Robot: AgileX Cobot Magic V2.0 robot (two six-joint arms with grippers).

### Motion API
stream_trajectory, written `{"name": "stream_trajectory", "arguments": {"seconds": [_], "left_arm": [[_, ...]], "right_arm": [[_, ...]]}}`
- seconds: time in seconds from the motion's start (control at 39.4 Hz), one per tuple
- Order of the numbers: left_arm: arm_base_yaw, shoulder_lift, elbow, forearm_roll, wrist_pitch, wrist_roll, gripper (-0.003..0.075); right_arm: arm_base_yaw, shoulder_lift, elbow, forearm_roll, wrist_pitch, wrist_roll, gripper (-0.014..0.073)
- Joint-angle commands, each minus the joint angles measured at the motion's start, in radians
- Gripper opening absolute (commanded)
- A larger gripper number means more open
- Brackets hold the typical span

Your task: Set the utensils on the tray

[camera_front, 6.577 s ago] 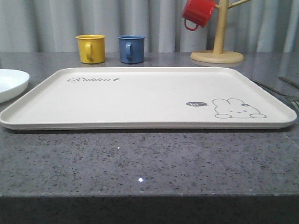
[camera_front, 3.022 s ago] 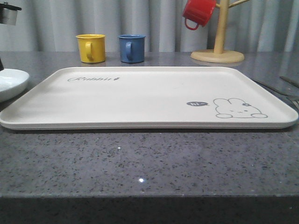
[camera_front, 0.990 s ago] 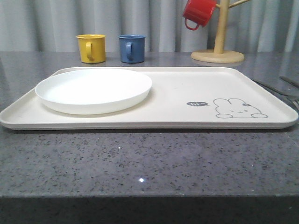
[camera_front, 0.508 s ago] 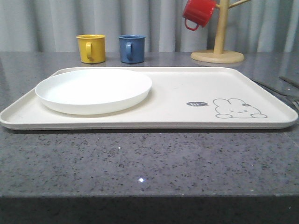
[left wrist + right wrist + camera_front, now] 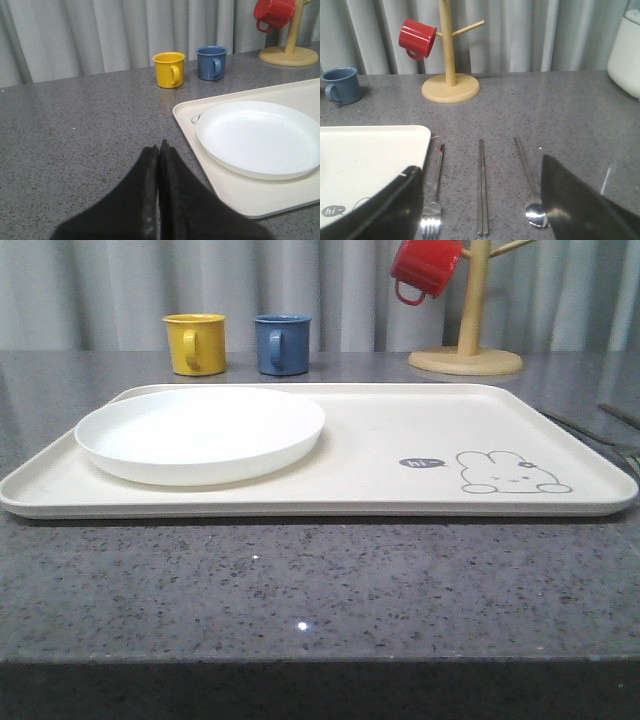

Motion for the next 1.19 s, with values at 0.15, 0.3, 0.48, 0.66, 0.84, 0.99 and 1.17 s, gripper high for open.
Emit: {"name": "stream_trajectory", "arguments": {"seconds": [0.15, 0.3, 0.48, 0.66, 0.84, 0.99, 1.17], "left_arm": [[0.004, 0.011, -0.027, -0.012, -0.084, -0.008, -0.0018], [0.004, 0.011, -0.027, -0.012, -0.084, -0.008, -0.0018], [0.004, 0.011, -0.027, -0.012, -0.084, -0.008, -0.0018], [0.004, 0.011, -0.027, -0.012, -0.084, -0.008, -0.0018], [0.004, 0.011, -0.027, -0.012, -0.084, -0.008, -0.0018], [0.004, 0.011, -0.027, -0.012, -0.084, -0.008, -0.0018], [0.004, 0.011, -0.027, -0.012, -0.084, -0.008, -0.0018]], "right_arm": [[-0.001, 0.201, -0.119, -0.013, -0.007, -0.007, 0.0408], [-0.001, 0.450, -0.268, -0.013, 0.104, -0.008, 0.0379], [0.047, 0.707, -0.440, -0.013, 0.269, -0.013, 0.0379], [0.130, 0.984, -0.582, -0.012, 0.360, -0.013, 0.0379], [0.142, 1.119, -0.636, 0.006, 0.368, -0.013, 0.0379], [0.148, 1.183, -0.654, 0.023, 0.356, -0.013, 0.0379], [0.148, 1.226, -0.656, 0.023, 0.330, -0.013, 0.0379]]}}
